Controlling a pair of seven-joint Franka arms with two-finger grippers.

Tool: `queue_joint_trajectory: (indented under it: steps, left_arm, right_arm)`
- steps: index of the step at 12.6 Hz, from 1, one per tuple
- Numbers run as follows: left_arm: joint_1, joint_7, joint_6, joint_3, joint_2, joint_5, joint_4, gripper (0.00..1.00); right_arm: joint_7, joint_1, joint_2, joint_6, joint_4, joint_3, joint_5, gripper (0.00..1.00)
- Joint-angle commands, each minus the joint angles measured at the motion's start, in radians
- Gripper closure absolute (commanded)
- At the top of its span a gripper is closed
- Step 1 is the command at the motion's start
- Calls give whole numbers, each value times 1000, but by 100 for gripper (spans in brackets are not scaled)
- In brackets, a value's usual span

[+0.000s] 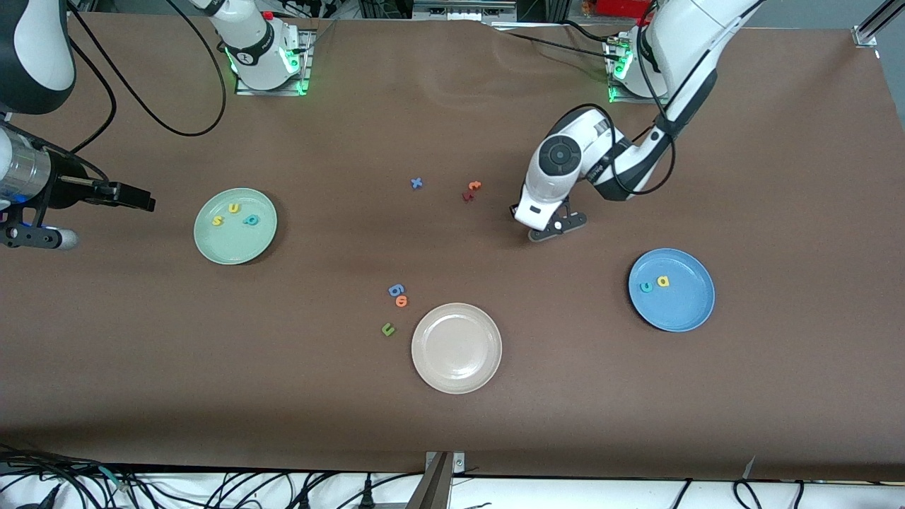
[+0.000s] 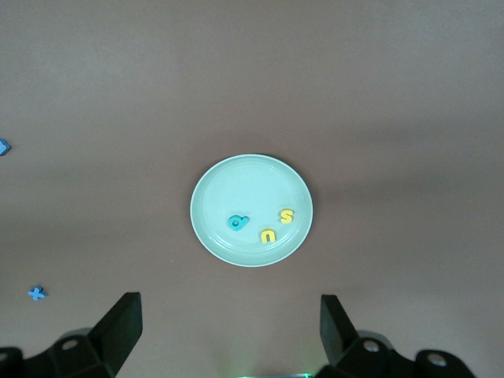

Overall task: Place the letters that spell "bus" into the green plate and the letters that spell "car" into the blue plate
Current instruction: 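Carry the teal letter to the blue plate and open the left gripper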

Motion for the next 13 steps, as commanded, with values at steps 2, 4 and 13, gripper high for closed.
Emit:
queue_joint_trajectory:
  steps: [2,4,13]
  left_arm:
    - [119,253,-147,-5,27,28,143,80]
    - [177,444,-222,-4,41,31,200,81]
    - [219,933,-356,165,53,174,280,80]
  right_arm:
    - [2,-14,-25,0,-23,15,-13,0]
    - [2,-14,-25,1,-23,15,-13,0]
    - [1,-14,-25,1,-21,15,-15,0]
